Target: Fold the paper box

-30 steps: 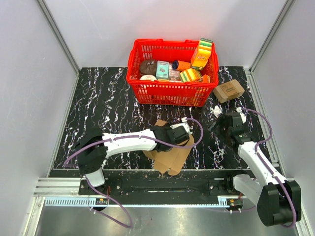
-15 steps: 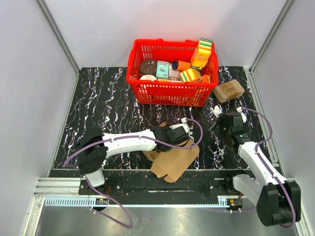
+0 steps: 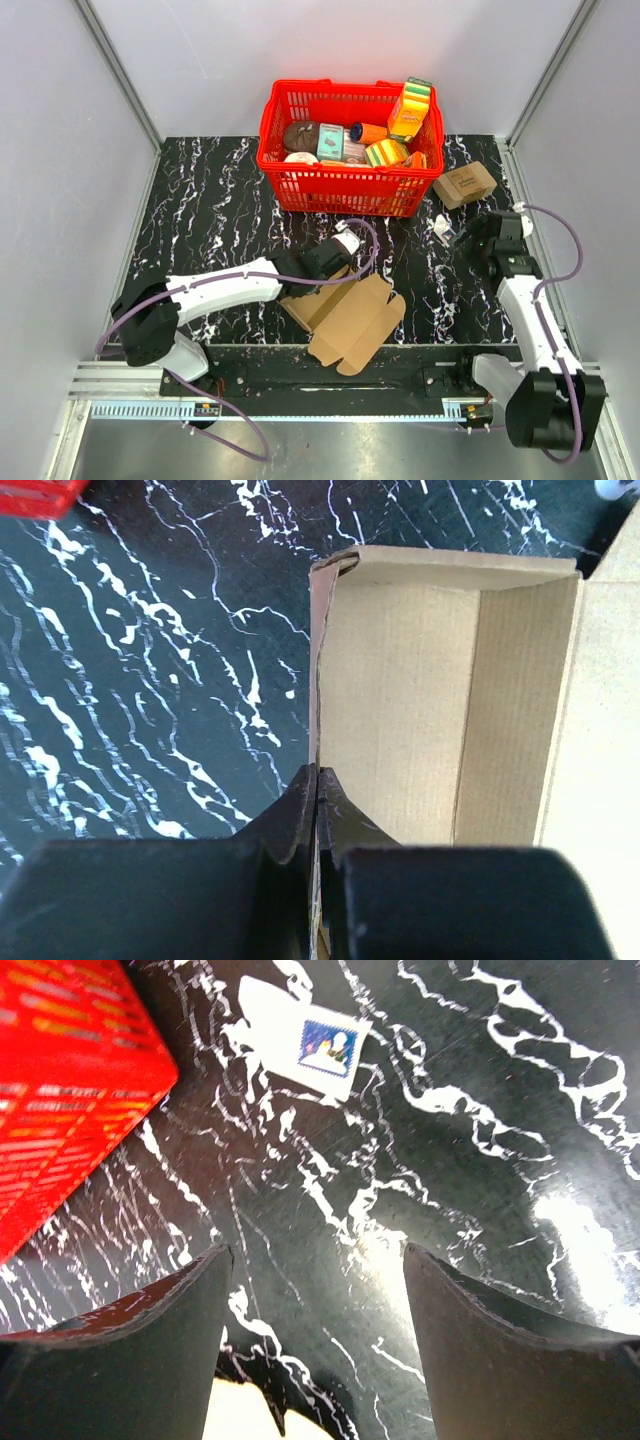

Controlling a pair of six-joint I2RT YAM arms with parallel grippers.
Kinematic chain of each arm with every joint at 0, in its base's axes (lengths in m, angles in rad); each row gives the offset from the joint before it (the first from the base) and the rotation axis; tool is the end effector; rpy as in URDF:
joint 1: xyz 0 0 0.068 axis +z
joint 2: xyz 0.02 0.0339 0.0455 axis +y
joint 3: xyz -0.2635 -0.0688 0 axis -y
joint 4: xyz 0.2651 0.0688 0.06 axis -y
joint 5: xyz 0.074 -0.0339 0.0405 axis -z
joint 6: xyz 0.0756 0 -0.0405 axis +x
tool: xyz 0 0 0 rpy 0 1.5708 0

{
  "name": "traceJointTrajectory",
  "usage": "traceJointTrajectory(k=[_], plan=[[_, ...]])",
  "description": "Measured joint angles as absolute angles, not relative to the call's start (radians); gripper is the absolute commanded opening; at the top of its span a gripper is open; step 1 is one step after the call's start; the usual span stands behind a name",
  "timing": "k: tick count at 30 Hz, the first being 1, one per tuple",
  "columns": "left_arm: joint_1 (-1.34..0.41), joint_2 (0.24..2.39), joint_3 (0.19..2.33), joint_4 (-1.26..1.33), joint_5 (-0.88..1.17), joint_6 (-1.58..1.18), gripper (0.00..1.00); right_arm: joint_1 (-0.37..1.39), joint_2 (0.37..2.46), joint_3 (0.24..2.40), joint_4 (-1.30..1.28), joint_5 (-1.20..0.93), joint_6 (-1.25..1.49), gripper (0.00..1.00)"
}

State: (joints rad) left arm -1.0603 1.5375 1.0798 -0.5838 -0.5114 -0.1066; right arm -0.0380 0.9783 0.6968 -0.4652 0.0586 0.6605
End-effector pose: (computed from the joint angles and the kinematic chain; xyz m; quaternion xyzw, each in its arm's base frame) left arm 0.2014 -0.2840 0.1928 0.3698 0.8600 0.0643 0.3457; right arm 0.2535 -0.0141 0.2146 0.3244 0.8566 0.0970 0.3893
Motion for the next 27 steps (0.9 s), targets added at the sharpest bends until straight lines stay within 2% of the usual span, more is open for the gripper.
traceJointTrajectory(k=[8, 27], plan=[[-0.995, 1.491, 0.995, -0.466, -0.370, -0.204, 0.00, -0.139, 1.188, 0.746, -0.430, -0.003, 0.648, 0.73], [-0.965, 1.492, 0.919, -0.331, -0.252, -0.244, 0.00, -0.148, 1.579, 0.886, -0.297, -0.047, 0.633, 0.63]])
